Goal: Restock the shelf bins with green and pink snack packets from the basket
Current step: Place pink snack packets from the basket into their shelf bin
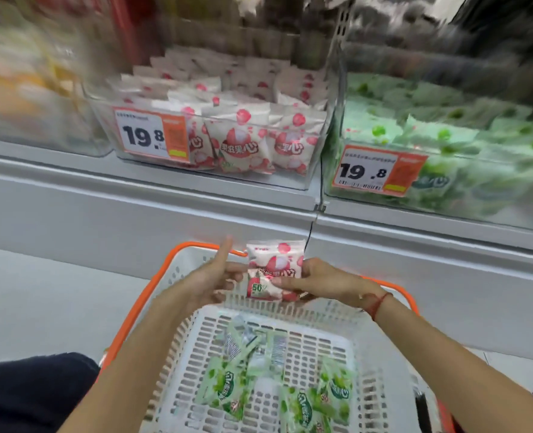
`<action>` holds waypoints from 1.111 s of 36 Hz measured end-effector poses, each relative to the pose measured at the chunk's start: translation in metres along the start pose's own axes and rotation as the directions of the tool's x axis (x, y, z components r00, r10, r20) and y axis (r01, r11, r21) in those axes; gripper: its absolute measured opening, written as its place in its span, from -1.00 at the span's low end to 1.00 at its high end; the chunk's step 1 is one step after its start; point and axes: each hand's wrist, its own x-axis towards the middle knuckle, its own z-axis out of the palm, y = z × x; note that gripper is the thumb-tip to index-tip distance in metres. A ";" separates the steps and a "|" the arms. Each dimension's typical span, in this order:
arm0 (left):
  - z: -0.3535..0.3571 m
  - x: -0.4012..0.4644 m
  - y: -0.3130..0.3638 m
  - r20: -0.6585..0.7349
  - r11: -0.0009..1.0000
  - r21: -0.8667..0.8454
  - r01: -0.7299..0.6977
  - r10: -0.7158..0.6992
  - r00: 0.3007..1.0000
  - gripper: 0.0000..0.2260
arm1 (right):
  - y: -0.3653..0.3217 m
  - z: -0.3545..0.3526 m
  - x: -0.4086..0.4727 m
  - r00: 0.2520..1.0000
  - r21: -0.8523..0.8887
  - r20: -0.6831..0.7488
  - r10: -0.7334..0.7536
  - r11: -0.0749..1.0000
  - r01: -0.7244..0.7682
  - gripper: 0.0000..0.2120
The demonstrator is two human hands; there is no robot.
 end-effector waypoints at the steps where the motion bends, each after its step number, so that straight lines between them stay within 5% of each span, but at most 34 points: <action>1: 0.003 -0.010 0.013 -0.012 0.995 0.071 -0.068 0.069 0.998 -0.33 | -0.010 -0.006 -0.004 1.000 0.000 -0.022 -0.016 1.000 0.016 -0.34; 4: 0.009 -0.030 0.042 -0.035 0.906 0.256 -0.338 0.358 0.933 -0.65 | -0.041 -0.021 -0.019 0.992 -0.023 -0.093 -0.084 0.996 0.082 -0.81; 6: 0.009 -0.037 0.058 -0.060 0.824 0.281 -0.492 0.527 0.848 -0.79 | -0.061 -0.032 -0.030 0.980 -0.070 -0.145 -0.138 0.989 0.129 -0.84; 10: 0.006 -0.055 0.099 -0.052 0.615 0.398 -0.681 0.756 0.652 -0.73 | -0.111 -0.061 -0.055 0.941 -0.187 -0.224 -0.255 0.959 0.215 -0.75; 13: 0.002 -0.068 0.135 -0.036 0.450 0.527 -0.721 0.859 0.511 -0.76 | -0.148 -0.082 -0.078 0.888 -0.211 -0.309 -0.341 0.935 0.285 -0.85; 16: -0.005 -0.074 0.168 -0.003 0.345 0.588 -0.732 0.905 0.424 -0.70 | -0.170 -0.099 -0.083 0.773 -0.231 -0.496 -0.395 0.918 0.321 -0.68; 19: -0.019 -0.068 0.191 0.038 0.233 0.819 -0.524 0.890 0.455 -0.49 | -0.183 -0.112 -0.075 0.542 -0.331 -0.694 -0.474 0.878 0.344 -0.63; 21: -0.027 -0.060 0.196 0.082 0.123 0.925 -0.359 0.858 0.506 -0.57 | -0.193 -0.116 -0.071 0.439 -0.408 -0.739 -0.511 0.858 0.311 -0.74; 23: -0.031 -0.054 0.195 0.117 0.048 0.959 -0.281 0.832 0.542 -0.65 | -0.201 -0.121 -0.065 0.470 -0.472 -0.714 -0.519 0.853 0.224 -0.78; 25: -0.032 -0.051 0.193 0.113 0.032 0.967 -0.252 0.836 0.538 -0.65 | -0.210 -0.128 -0.054 0.582 -0.570 -0.645 -0.495 0.819 0.064 -0.68; 28: -0.031 -0.051 0.194 0.082 0.043 0.973 -0.228 0.855 0.513 -0.68 | -0.224 -0.131 -0.044 0.717 -0.717 -0.533 -0.449 0.690 -0.102 -0.61; 32: -0.029 -0.050 0.195 0.041 0.082 0.972 -0.222 0.866 0.499 -0.70 | -0.246 -0.124 -0.040 0.796 -0.822 -0.458 -0.395 0.530 -0.211 -0.60; 38: -0.029 -0.050 0.197 -0.012 0.117 0.979 -0.169 0.854 0.521 -0.73 | -0.247 -0.119 -0.012 0.855 -0.786 -0.417 -0.308 0.595 -0.170 -0.61; 40: -0.028 -0.049 0.198 -0.065 0.193 0.962 -0.191 0.845 0.531 -0.77 | -0.239 -0.120 -0.006 0.857 -0.768 -0.410 -0.313 0.625 -0.139 -0.44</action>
